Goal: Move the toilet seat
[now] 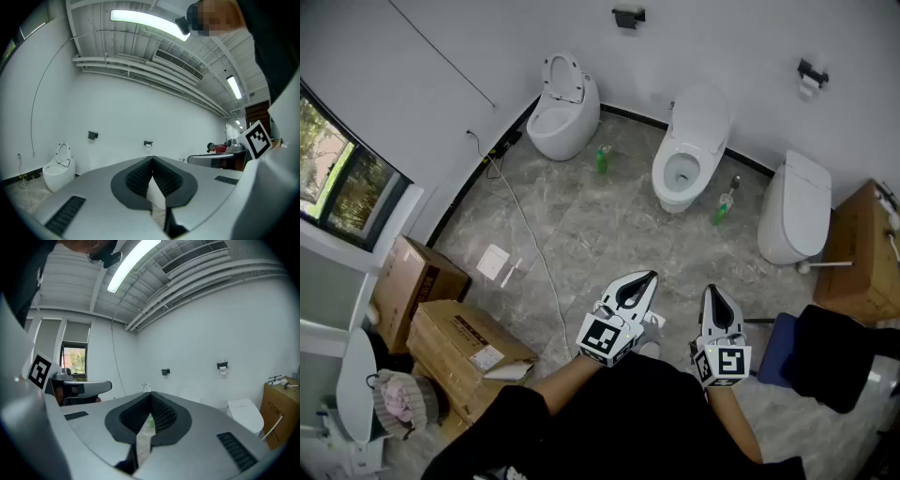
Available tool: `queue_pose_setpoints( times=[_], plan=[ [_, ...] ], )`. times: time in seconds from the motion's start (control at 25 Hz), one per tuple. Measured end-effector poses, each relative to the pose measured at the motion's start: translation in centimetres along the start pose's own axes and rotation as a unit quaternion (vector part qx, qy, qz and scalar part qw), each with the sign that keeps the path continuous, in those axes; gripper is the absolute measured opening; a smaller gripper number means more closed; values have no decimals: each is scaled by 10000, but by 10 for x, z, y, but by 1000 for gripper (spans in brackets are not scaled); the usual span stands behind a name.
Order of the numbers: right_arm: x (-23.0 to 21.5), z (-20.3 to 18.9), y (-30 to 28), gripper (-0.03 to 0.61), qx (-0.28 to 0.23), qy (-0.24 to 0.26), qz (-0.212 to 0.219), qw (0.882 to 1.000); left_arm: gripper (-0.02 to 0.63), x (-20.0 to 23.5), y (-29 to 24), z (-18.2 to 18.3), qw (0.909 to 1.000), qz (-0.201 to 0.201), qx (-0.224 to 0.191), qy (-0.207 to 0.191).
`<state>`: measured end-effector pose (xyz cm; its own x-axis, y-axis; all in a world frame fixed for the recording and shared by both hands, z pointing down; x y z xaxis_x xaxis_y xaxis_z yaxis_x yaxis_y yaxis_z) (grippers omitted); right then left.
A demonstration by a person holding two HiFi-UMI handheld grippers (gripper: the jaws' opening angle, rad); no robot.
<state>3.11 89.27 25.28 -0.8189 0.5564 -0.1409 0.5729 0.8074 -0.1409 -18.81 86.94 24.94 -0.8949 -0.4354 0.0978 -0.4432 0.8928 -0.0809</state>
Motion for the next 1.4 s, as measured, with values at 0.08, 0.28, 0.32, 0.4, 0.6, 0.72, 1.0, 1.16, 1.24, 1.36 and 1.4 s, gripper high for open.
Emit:
queue_pose_setpoints(
  times=[0.08, 0.28, 0.32, 0.4, 0.6, 0.72, 1.0, 1.16, 1.24, 1.36, 1.4],
  plan=[
    [-2, -3, -1, 29, -3, 76, 76, 9999, 14, 1, 0, 1, 10000, 3, -36, 0],
    [1, -1, 0, 31, -36, 188, 0, 9998, 14, 5, 7, -1, 9999, 81, -143, -20],
    [0, -2, 1, 31, -56, 207, -19, 9998, 14, 6, 7, -1, 9998, 98, -158, -9],
    [-5, -6, 5, 31, -105, 207, -30, 9997, 14, 7, 8, -2, 9998, 109, -165, -3],
    [-9, -5, 12, 31, -181, 171, -109, 9996, 14, 6, 9, -7, 9998, 124, -120, 51],
    [-11, -2, 11, 31, -165, 212, -128, 9996, 14, 5, 6, -10, 9994, 88, 40, 322],
    [-10, 0, 10, 31, -111, 211, -58, 9997, 14, 5, 9, -5, 9996, 216, -1, 203],
    [-12, -8, 7, 31, 60, 644, -263, 9976, 14, 14, 14, -9, 9991, 423, 45, 96],
    [-13, -14, 7, 31, 113, 689, -319, 9971, 14, 17, 16, -12, 9990, 442, 85, 82],
    [-15, -18, -5, 31, 138, 598, -154, 9980, 14, 29, 10, -14, 9988, 468, 77, 131],
    [-16, -19, -12, 31, 130, 553, -125, 9983, 14, 34, 6, -15, 9987, 476, 69, 157]
  ],
)
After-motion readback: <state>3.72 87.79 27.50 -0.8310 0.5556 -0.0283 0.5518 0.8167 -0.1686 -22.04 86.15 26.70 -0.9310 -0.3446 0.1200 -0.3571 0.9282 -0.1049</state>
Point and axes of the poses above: the fingertips, and each gripper's own axes: y backward along the fingers, x to its left, z out of its top, the point moved 10 cm from there along y, backward along the fingers, and after that the axes turned 11 degrees about z, right-handed, at the moved point
